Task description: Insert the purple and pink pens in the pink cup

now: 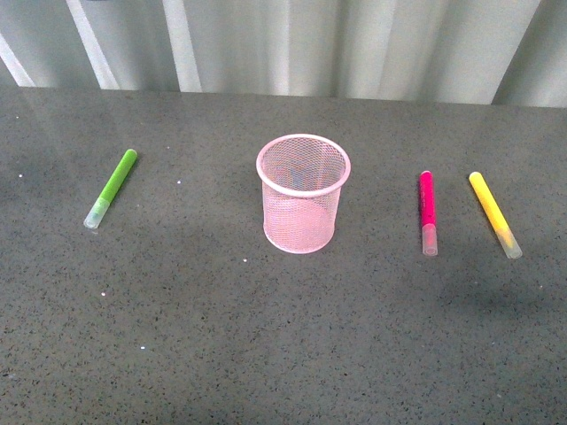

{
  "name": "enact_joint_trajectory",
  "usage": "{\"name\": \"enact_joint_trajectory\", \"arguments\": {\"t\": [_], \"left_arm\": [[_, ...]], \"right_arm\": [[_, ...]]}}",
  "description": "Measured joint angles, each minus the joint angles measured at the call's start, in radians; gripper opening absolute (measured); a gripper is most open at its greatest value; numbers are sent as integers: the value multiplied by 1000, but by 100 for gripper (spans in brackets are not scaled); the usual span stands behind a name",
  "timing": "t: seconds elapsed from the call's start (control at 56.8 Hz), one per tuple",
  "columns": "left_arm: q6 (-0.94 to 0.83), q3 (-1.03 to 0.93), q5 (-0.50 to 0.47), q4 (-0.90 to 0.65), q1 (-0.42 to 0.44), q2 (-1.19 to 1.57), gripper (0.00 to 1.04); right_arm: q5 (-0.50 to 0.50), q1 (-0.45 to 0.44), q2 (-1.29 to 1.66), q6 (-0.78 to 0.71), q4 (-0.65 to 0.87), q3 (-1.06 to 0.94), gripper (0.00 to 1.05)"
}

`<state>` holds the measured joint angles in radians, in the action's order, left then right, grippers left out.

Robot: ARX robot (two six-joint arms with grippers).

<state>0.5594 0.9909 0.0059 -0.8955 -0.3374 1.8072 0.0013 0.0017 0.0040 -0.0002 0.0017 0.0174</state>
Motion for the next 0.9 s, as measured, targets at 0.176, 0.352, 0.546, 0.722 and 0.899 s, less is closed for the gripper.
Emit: {"name": "enact_joint_trajectory", "arguments": {"t": [0.176, 0.352, 0.546, 0.722, 0.899], "left_arm": [[-7, -23, -32, -158, -77, 117, 13], [-17, -51, -57, -235, -86, 220, 13], [-34, -82, -79, -309, -75, 293, 13], [-34, -90, -97, -348, -68, 314, 13], [-19, -98, -129, -376, -71, 332, 13]], "right_arm": [[0, 0, 0, 0, 0, 0, 98], [0, 0, 0, 0, 0, 0, 98], [0, 0, 0, 0, 0, 0, 98], [0, 0, 0, 0, 0, 0, 98], [0, 0, 0, 0, 0, 0, 98]]}}
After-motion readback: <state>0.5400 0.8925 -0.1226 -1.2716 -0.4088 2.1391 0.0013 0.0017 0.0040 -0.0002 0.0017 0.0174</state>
